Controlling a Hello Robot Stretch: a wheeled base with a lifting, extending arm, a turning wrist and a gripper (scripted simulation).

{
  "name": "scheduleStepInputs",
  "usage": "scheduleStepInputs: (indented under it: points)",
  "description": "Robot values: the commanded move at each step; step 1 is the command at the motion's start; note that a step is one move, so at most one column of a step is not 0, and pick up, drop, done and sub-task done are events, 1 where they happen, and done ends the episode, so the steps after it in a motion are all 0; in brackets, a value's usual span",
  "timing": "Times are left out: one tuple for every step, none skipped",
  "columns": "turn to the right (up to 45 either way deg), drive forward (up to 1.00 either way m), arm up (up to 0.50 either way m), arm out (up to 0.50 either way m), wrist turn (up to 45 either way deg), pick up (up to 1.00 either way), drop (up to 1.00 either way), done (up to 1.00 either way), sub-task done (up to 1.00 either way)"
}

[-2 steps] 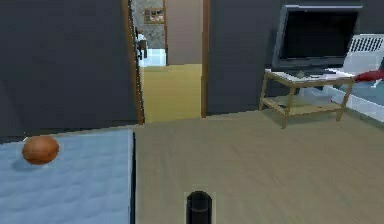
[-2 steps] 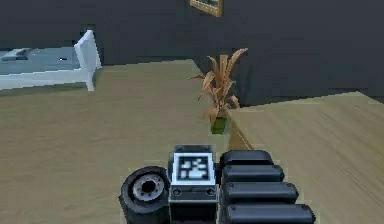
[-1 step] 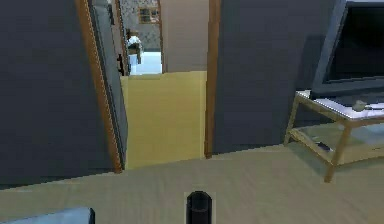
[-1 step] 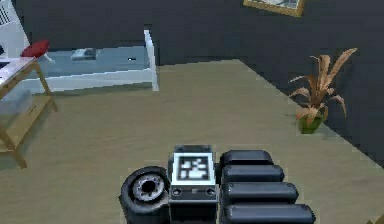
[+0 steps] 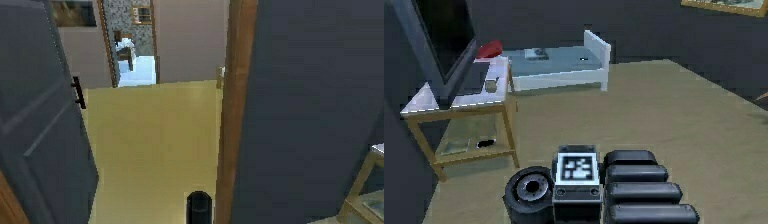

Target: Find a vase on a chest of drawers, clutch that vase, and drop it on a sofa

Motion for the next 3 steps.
scheduleStepInputs:
  points:
    - [-3.0, 0.0, 0.0, 0.0, 0.0, 0.0, 0.0, 0.0, 0.0]
    - [0.0, 0.75, 0.0, 0.0, 0.0, 0.0, 0.0, 0.0, 0.0]
    - [3.0, 0.0, 0.0, 0.0, 0.0, 0.0, 0.0, 0.0, 0.0]
